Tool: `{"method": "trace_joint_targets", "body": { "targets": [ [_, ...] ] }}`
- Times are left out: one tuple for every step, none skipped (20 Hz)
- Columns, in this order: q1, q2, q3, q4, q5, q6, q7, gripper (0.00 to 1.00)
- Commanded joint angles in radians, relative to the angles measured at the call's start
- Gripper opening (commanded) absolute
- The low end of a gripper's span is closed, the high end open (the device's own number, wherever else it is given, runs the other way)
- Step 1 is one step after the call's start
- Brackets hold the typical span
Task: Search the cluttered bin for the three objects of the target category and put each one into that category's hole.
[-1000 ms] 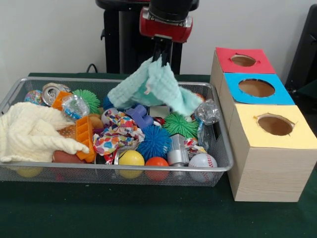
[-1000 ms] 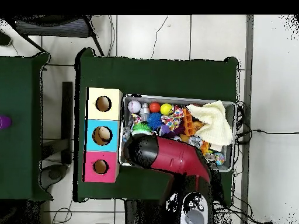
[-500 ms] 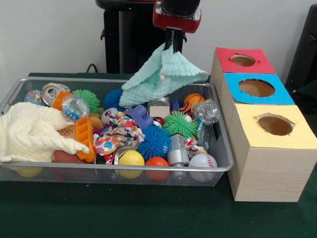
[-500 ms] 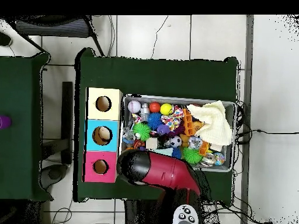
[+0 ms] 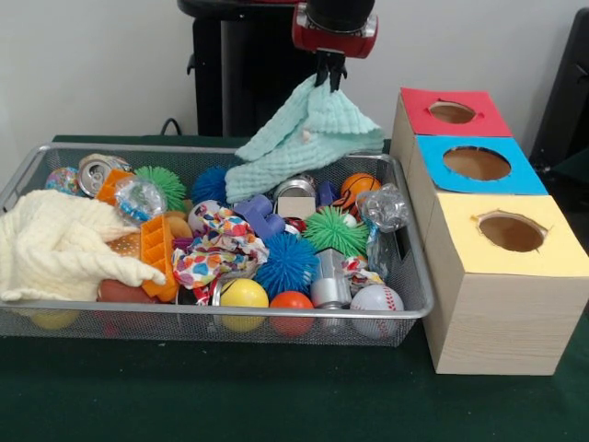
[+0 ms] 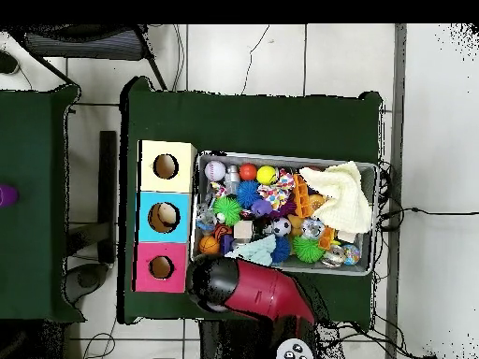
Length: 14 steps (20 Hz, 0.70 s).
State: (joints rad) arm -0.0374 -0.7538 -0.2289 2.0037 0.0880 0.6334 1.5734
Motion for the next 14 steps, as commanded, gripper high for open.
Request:
{"method": "trace_joint_targets", "body": {
  "targets": [
    [-0.046,-0.028,0.131,0.088,0.086,-0.194,0.187,0.00],
    [-0.049,-0.040,0.138,0.093,0.094,-0.201,0.188,0.00],
    [-0.050,-0.045,0.143,0.090,0.099,-0.207,0.191,0.00],
    [-0.046,-0.059,0.143,0.090,0.100,-0.210,0.194,0.00],
    [-0.049,-0.063,0.150,0.092,0.109,-0.213,0.197,0.00],
    [-0.050,-0.072,0.158,0.097,0.120,-0.226,0.204,0.00],
    [-0.052,-0.080,0.166,0.101,0.131,-0.239,0.211,0.00],
    [-0.051,-0.092,0.171,0.103,0.138,-0.265,0.218,0.00],
    [-0.058,-0.100,0.184,0.103,0.142,-0.294,0.215,0.00],
    [-0.057,-0.103,0.187,0.094,0.143,-0.300,0.213,0.00],
    [-0.055,-0.105,0.189,0.085,0.143,-0.307,0.211,0.00],
    [-0.058,-0.106,0.195,0.081,0.147,-0.312,0.210,0.00],
    [-0.060,-0.096,0.199,0.069,0.148,-0.310,0.205,0.00],
    [-0.065,-0.089,0.206,0.066,0.146,-0.318,0.198,0.00]
  ]
}}
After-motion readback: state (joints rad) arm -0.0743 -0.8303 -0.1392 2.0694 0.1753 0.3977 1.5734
